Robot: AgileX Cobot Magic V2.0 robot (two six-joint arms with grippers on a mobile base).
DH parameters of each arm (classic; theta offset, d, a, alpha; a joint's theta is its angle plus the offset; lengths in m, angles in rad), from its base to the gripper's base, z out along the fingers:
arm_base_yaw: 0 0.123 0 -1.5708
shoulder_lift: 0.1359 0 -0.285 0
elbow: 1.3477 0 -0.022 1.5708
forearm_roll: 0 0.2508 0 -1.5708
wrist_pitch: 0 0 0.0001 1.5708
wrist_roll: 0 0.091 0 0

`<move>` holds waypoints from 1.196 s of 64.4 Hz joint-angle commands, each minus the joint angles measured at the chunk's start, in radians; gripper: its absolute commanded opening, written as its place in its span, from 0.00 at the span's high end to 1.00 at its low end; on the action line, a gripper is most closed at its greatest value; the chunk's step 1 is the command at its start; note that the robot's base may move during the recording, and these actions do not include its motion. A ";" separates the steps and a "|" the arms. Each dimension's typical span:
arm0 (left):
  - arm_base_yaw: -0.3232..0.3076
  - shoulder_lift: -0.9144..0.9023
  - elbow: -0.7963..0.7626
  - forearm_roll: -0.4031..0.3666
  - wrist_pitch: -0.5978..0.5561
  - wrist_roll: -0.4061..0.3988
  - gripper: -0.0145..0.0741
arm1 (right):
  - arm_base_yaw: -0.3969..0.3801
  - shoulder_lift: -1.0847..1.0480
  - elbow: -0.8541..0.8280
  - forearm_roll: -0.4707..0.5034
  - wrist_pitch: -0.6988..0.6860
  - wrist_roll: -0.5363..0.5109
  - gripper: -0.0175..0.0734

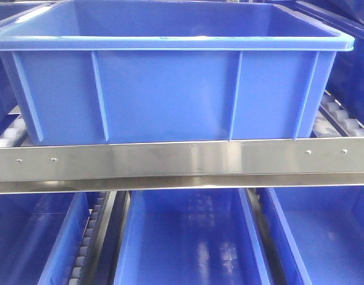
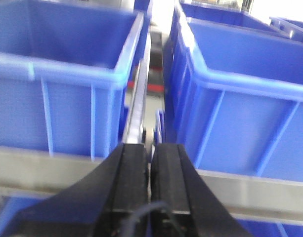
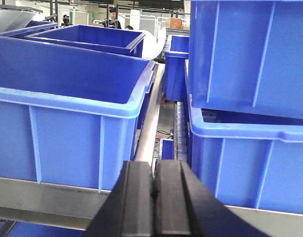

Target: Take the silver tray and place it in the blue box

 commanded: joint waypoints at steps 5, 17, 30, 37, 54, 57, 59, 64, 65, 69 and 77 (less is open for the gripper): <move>-0.002 -0.015 0.018 0.016 -0.101 0.007 0.84 | -0.006 -0.022 -0.018 0.002 -0.081 -0.003 0.75; -0.020 -0.015 0.018 0.016 -0.072 0.046 0.84 | -0.006 -0.022 -0.018 0.002 -0.081 -0.003 0.75; -0.020 -0.015 0.018 0.016 -0.072 0.046 0.84 | -0.006 -0.022 -0.018 0.002 -0.081 -0.003 0.75; -0.020 -0.015 0.018 0.016 -0.072 0.046 0.84 | -0.006 -0.022 -0.018 0.002 -0.081 -0.003 0.75; -0.020 -0.015 0.018 0.016 -0.072 0.046 0.84 | -0.006 -0.022 -0.018 0.002 -0.081 -0.003 0.75; -0.020 -0.015 0.018 0.016 -0.072 0.046 0.84 | -0.006 -0.022 -0.018 0.002 -0.081 -0.003 0.75; -0.020 -0.015 0.018 0.016 -0.072 0.046 0.84 | -0.006 -0.022 -0.018 0.002 -0.081 -0.003 0.75; -0.020 -0.015 0.018 0.016 -0.072 0.046 0.84 | -0.006 -0.022 -0.018 0.002 -0.081 -0.003 0.75; -0.020 -0.015 0.018 0.016 -0.072 0.046 0.84 | -0.006 -0.022 -0.018 0.002 -0.081 -0.003 0.75; -0.020 -0.015 0.018 0.016 -0.072 0.046 0.84 | -0.006 -0.022 -0.018 0.002 -0.081 -0.003 0.75; -0.020 -0.015 0.018 0.016 -0.072 0.046 0.84 | -0.006 -0.022 -0.018 0.002 -0.081 -0.003 0.75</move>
